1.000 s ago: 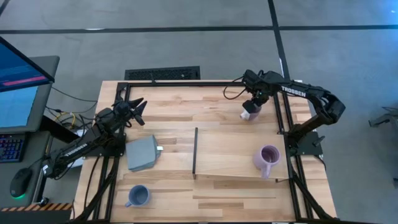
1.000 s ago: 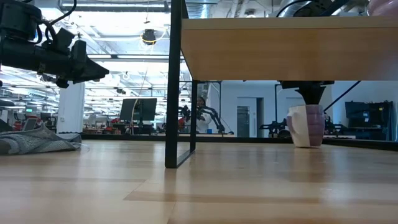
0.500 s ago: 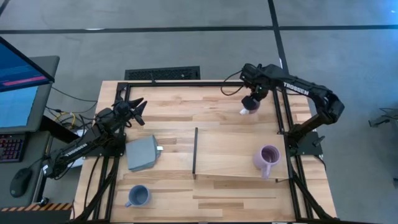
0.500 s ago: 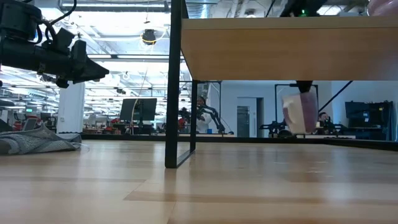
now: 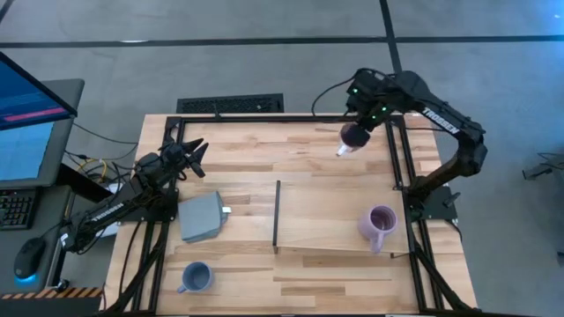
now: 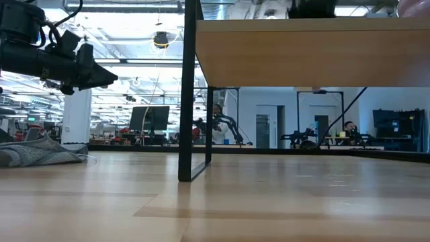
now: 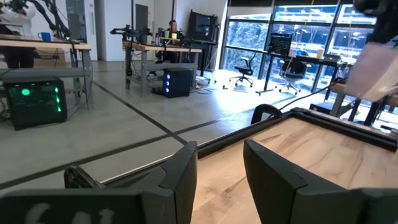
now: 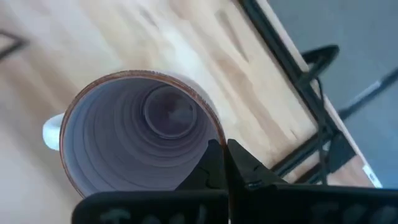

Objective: Stack small to large cups/mugs on shelf
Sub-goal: Put the purple mug on the shelf

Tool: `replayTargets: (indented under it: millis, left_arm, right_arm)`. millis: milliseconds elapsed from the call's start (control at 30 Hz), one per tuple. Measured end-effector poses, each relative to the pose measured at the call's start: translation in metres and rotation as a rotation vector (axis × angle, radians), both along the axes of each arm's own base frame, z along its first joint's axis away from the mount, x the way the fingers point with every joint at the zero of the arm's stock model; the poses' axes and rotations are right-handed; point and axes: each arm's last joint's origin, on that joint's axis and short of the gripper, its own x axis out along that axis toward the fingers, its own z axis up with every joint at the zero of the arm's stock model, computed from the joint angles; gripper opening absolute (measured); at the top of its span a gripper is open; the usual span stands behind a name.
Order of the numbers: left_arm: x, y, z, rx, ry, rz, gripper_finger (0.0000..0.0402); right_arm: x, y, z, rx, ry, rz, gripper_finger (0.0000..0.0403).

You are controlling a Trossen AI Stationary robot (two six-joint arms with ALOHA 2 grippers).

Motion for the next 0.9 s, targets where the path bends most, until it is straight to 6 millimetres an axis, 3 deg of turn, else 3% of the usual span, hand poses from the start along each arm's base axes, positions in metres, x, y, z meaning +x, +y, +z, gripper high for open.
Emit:
replayTargets:
  millis: [267,900]
  left_arm:
    - [0.000,0.000,0.000,0.000,-0.002,0.017,0.0121]
    - [0.000,0.000,0.000,0.012,0.010,0.024,0.0121]
  right_arm:
    - [0.008,0.040,0.044,0.038,-0.224,0.264,0.0001]
    - [0.029,0.138,0.043,0.203,-0.240,0.351,0.0001]
